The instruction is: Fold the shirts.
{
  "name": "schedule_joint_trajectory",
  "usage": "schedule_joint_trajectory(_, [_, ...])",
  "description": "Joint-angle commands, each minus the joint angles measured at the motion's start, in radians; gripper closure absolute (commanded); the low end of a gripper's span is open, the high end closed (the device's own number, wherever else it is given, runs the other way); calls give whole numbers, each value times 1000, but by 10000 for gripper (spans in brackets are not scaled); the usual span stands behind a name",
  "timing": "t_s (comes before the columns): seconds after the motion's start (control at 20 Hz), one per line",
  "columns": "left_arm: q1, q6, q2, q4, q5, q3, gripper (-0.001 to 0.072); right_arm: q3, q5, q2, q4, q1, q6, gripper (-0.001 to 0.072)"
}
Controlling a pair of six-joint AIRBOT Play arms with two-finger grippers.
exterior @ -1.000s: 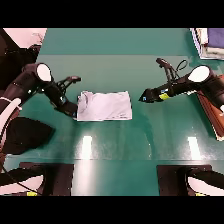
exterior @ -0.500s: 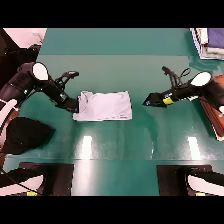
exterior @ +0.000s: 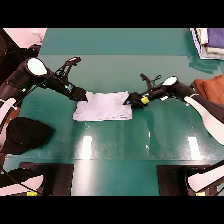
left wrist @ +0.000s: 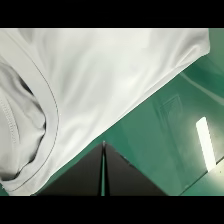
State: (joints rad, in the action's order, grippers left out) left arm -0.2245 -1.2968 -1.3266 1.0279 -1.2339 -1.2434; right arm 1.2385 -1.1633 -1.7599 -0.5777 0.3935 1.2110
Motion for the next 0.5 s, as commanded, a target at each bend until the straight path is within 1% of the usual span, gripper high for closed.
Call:
schedule_joint_trajectory(0.0, [1,15,0,-14,0,-1,685,79,6,-110,85,54,-8,149])
schedule_joint_trajectory(0.05, [1,15,0,-14,0,-1,686,87,6,-122,98,62,-9,230])
schedule_joint_trajectory(0.1, [1,15,0,-14,0,-1,685,95,6,-128,109,72,-20,286])
schedule_joint_trajectory(0.15, [1,15,0,-14,0,-1,686,97,9,-127,115,78,-40,286])
schedule_joint_trajectory(0.2, [1,15,0,-15,0,-1,685,97,13,-124,114,86,-56,304])
schedule_joint_trajectory(0.3, [1,14,0,-15,8,-1,686,97,9,-123,114,85,-79,662])
schedule_joint_trajectory(0.35, [1,14,0,-15,10,-1,685,97,8,-122,114,82,-79,699])
schedule_joint_trajectory(0.45, [1,14,0,-16,12,-1,685,97,-2,-104,110,65,-79,701])
